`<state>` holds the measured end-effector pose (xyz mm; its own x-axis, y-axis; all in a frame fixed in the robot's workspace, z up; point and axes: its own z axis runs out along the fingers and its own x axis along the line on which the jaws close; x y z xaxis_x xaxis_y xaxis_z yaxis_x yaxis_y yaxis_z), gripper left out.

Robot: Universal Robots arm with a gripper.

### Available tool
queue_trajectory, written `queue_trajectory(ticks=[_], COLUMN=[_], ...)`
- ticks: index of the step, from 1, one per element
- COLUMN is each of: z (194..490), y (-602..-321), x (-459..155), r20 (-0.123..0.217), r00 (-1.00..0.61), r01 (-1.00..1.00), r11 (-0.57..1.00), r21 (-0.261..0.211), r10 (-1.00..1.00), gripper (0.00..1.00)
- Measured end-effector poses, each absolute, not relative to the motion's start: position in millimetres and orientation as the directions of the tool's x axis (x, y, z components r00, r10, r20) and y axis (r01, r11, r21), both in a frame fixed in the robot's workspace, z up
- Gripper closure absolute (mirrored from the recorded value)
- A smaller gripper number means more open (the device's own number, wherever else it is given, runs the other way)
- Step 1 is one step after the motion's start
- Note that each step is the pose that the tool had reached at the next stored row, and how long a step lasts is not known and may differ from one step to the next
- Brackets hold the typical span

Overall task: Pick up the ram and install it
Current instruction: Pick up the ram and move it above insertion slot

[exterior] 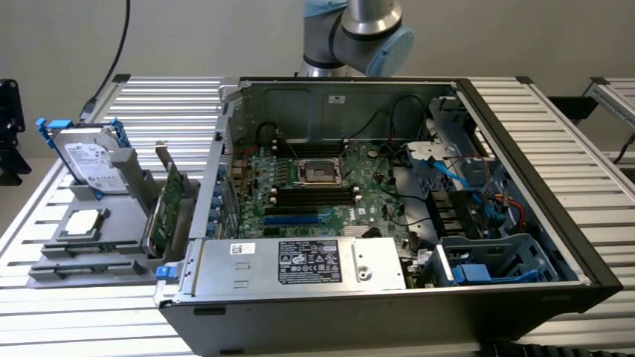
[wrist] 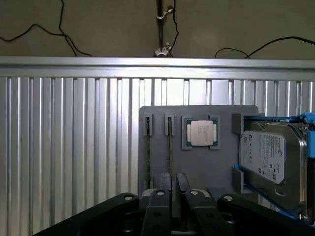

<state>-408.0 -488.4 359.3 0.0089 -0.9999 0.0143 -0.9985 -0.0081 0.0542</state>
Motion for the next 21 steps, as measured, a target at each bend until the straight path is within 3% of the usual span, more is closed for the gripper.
queue_trajectory(ticks=[1,3,4,21], z=[359,357,355,324], y=[-488,-489,-489,-512], x=[-408,-408,-408,-402], r20=[0.014,0.014,0.014,0.014], r00=[0.009,0.009,0.009,0.009], r01=[-0.998,-0.998,-0.998,-0.999], r11=[-0.008,-0.008,-0.008,-0.008], r21=[0.054,0.054,0.054,0.052], r10=[-1.000,-1.000,-1.000,-1.000], gripper=[0.71,0.71,0.64,0.64])
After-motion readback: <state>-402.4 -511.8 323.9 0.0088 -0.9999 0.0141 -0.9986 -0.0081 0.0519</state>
